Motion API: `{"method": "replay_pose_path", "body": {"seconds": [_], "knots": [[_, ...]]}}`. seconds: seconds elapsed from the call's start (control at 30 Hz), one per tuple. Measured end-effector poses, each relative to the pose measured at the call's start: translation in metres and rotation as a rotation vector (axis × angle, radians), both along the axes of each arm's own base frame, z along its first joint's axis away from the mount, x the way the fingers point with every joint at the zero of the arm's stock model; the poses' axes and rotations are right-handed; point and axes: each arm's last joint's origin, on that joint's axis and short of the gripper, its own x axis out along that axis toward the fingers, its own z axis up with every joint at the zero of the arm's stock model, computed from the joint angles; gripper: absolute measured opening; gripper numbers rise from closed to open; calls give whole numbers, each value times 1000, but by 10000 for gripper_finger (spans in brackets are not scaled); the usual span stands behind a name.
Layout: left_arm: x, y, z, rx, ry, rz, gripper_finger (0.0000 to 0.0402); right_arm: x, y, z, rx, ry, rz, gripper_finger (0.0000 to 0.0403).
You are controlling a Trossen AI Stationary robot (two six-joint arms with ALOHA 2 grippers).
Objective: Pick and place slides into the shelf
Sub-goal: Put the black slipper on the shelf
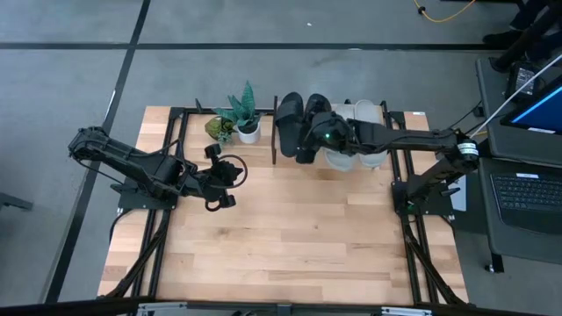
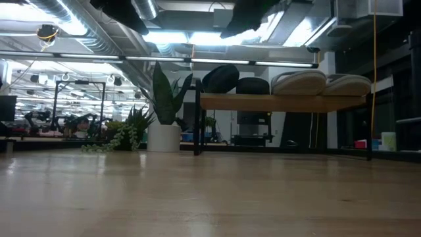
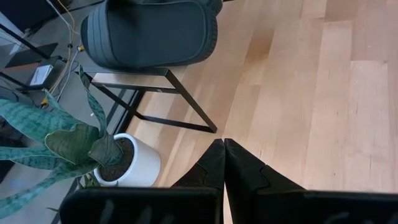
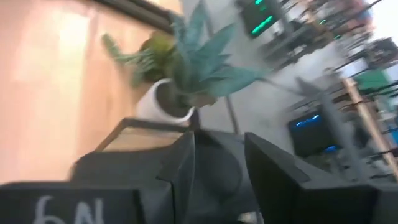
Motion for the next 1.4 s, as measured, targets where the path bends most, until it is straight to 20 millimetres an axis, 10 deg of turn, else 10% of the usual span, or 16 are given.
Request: {"method": "replay_pose_path", "body": {"seconds": [0.53,1.4], "knots": [[0,-1,0,-21,7,-20,0,14,72,-32,-69,308,106,143],[0,-1,0,-22,7,-19,0,28,51,-63,-91,455,61,156]]}}
